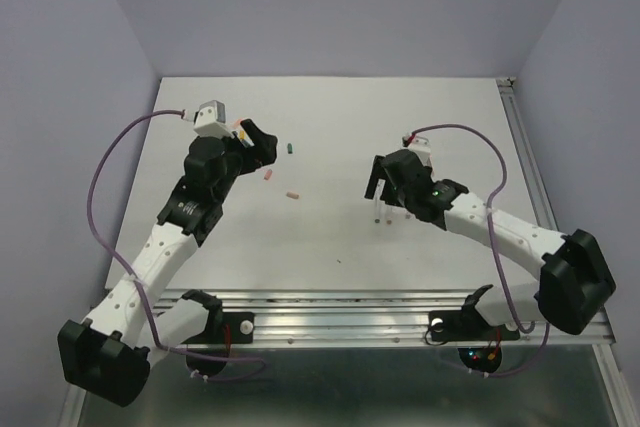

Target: Open the pen caps

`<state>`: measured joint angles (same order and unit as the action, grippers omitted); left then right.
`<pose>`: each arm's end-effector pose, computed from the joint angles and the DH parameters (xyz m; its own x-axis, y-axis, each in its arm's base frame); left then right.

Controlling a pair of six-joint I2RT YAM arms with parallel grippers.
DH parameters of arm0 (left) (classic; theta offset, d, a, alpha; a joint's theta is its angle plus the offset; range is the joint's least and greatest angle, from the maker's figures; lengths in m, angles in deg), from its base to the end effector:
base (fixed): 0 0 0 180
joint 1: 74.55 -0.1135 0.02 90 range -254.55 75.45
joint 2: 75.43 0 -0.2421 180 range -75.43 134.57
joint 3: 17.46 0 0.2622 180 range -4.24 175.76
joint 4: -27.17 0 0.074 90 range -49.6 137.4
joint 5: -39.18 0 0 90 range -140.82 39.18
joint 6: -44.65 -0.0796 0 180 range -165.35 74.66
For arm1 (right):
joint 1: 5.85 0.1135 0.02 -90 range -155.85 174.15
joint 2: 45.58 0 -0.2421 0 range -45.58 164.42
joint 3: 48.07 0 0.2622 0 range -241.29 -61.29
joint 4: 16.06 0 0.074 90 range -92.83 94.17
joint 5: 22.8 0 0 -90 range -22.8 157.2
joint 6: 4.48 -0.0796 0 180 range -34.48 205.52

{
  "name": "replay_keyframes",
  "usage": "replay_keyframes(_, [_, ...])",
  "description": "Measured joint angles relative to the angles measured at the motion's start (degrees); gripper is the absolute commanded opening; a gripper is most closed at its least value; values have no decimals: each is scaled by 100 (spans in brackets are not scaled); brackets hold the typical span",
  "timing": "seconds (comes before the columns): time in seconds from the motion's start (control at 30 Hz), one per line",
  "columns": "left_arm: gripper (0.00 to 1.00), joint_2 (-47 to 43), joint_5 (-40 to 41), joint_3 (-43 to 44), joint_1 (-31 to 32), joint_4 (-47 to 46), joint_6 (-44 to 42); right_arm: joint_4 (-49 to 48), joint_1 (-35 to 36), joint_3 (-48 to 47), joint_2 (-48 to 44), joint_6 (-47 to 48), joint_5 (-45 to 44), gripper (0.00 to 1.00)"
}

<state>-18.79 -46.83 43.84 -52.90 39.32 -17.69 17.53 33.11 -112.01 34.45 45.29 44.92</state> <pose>0.2812 -0.1056 0.3170 -0.2484 -0.3996 -0.8824 0.2129 0.8661 -0.4522 0.2721 0.1812 0.1667 -0.7052 0.1983 -0.6807 0.0843 0.9767 0.1972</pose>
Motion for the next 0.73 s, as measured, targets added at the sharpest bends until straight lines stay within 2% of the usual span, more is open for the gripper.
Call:
replay_keyframes(0.13, [99, -481, 483, -157, 0, -87, 50, 81, 2, -140, -933, -125, -573, 100])
replay_keyframes(0.3, [99, -999, 1504, -367, 0, -46, 223, 365, 0, -136, -1749, -396, -1480, 100])
replay_keyframes(0.47, [99, -1049, 2166, -376, 0, 57, 380, 675, 0, -7, -2376, -857, -2256, 100])
replay_keyframes(0.73, [99, -907, 2524, -376, 0, 256, 476, 1119, 0, 227, -2798, -1327, -2822, 100])
